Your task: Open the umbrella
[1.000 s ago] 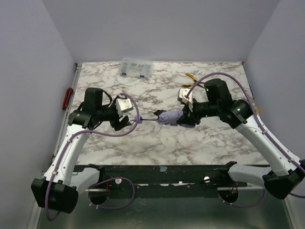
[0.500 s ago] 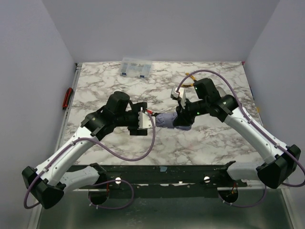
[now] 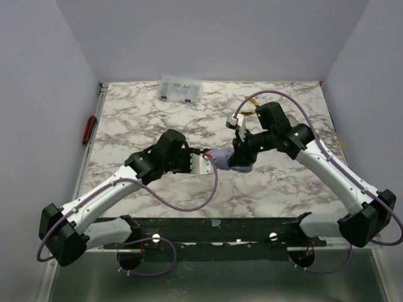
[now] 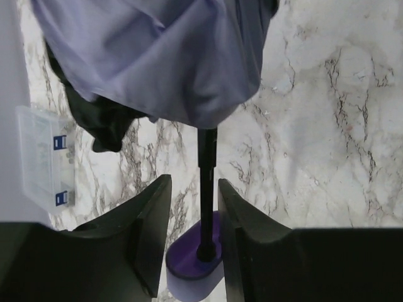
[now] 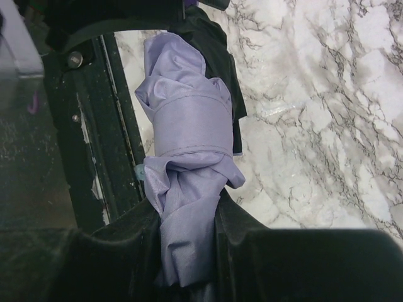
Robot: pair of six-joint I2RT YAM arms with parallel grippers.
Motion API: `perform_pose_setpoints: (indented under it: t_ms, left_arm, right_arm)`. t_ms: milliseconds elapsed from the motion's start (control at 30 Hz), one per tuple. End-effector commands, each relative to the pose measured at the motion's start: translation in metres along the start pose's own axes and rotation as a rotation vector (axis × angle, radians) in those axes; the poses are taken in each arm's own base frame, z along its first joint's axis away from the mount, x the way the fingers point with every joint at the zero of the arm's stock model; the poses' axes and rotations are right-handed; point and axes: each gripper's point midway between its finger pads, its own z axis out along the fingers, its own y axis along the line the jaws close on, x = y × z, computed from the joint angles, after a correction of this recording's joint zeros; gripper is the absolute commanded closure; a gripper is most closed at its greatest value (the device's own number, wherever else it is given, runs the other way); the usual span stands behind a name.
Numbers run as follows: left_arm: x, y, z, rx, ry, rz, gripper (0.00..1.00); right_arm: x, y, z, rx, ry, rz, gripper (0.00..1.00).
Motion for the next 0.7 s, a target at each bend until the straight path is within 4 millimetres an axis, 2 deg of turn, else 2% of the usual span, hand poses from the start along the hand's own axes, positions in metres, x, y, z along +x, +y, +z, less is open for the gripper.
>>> perform_pose_setpoints:
  t_ms: [0,100,200,267,433,667]
  left_arm:
    - [0.034,-0.003,0.002,-0.052,0.112,0.023,0.65]
    - [0.047,-0.006,-0.001,-0.052,0.141,-0.009,0.69]
    - [0.061,-0.007,-0.005,-0.044,0.173,-0.051,0.8]
    - [0.073,-0.006,-0.008,-0.042,0.2,-0.064,0.84]
    - [0.1,-0.005,-0.018,-0.056,0.241,-0.042,0.83]
    - [0.143,-0.007,-0.031,-0.06,0.329,-0.018,0.82]
  right_arm:
    - [-0.015,0.004,-0.011,-0.019,-0.044,0.002,0.99]
    - [-0.009,0.004,-0.014,-0.019,-0.023,-0.001,0.99]
    - [-0.003,0.003,-0.016,-0.012,0.002,-0.027,0.99]
    - [0.001,0.003,-0.019,-0.009,0.023,-0.044,0.99]
    - [0.019,0.004,-0.028,-0.011,0.083,-0.104,0.99]
    - [0.029,-0.001,-0.038,0.016,0.119,-0.102,0.99]
